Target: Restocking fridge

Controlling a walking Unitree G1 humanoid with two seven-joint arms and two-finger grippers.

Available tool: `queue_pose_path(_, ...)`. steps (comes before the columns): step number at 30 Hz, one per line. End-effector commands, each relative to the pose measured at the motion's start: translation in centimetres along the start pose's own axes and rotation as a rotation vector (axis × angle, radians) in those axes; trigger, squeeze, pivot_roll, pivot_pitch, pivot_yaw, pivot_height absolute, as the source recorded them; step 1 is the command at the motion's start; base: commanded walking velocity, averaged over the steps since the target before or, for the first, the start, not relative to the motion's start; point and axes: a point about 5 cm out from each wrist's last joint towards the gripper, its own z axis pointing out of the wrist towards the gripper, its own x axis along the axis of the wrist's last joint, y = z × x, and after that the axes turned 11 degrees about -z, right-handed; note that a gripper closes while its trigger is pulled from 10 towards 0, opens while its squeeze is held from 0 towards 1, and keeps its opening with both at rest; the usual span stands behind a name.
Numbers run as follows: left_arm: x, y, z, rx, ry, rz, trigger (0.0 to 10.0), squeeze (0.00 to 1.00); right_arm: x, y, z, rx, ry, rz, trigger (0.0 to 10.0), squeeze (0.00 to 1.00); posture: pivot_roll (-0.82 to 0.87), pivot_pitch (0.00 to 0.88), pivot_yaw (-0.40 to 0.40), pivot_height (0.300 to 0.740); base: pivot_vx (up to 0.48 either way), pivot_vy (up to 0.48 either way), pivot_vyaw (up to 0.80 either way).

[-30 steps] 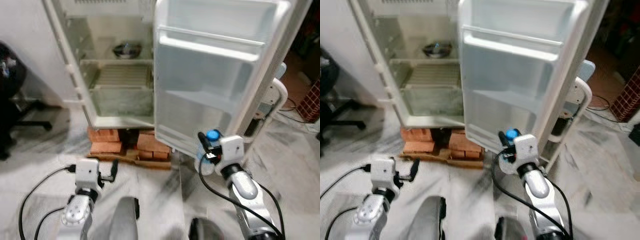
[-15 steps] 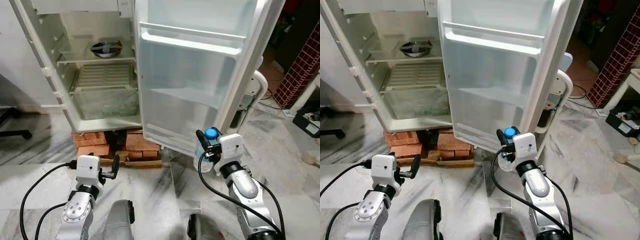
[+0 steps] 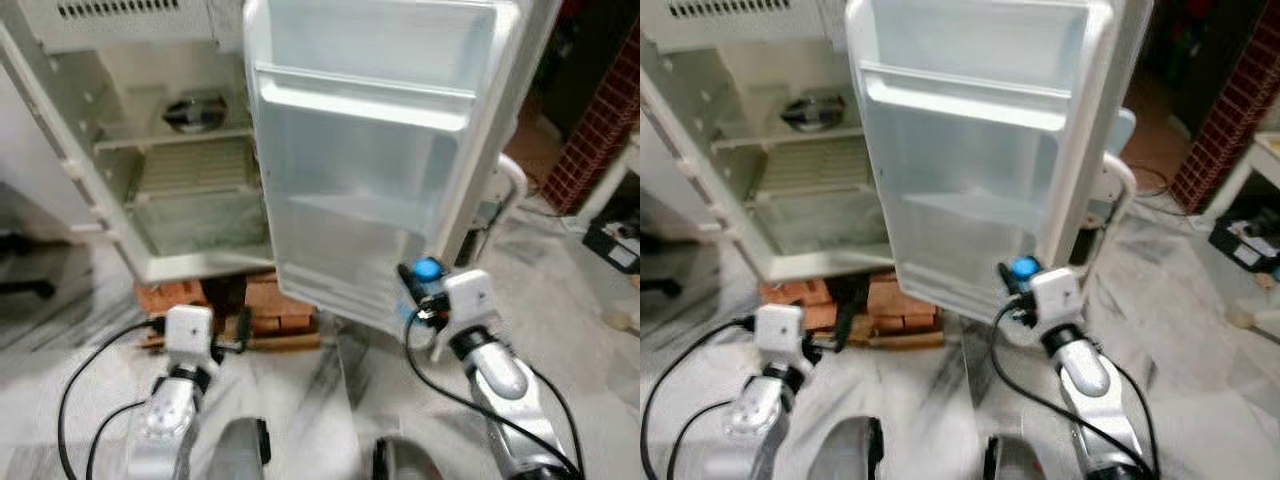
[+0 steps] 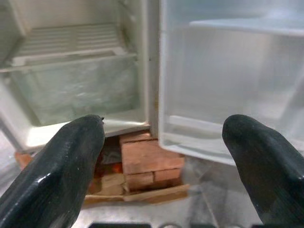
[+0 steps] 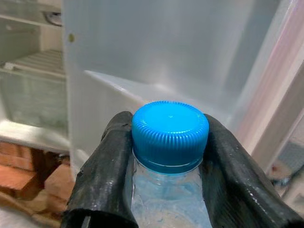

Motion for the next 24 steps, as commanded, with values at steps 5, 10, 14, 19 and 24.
queue_pose_path(5, 0.4, -0.9, 0.0, 0.024, 0.009, 0.015, 10.0, 0.0, 1.4, -0.6, 0.9, 0.026, 0.069, 0.001, 10.0, 0.0, 0.01, 0.0, -0.003, 0.643, 0.374, 0.0, 0.0)
queue_pose_path(10, 0.3, -0.8, 0.0, 0.023, 0.007, 0.016, 10.0, 0.0, 1.5, -1.0, 0.8, 0.058, 0.078, 0.005, 10.0, 0.0, 0.02, 0.0, -0.003, 0.643, 0.372, 0.0, 0.0)
queue_pose_path(14, 0.4, -0.8, 0.1, 0.022, 0.008, 0.018, 10.0, 0.0, 1.5, -1.2, 0.9, 0.069, 0.082, 0.004, 10.0, 0.0, 0.02, 0.0, -0.004, 0.643, 0.372, 0.0, 0.0)
queue_pose_path(19, 0.4, -0.7, 0.2, 0.023, 0.011, 0.017, 10.0, 0.0, 1.6, -1.4, 1.0, 0.086, 0.088, 0.005, 10.0, 0.0, 0.02, 0.0, -0.003, 0.643, 0.363, 0.048, 0.0)
queue_pose_path(24, 0.4, -0.7, 0.2, 0.03, 0.014, 0.014, 10.0, 0.0, 1.6, -1.8, 0.8, 0.122, 0.091, 0.02, 10.0, 0.0, 0.02, 0.0, -0.002, 0.643, 0.057, 0.0, 0.0)
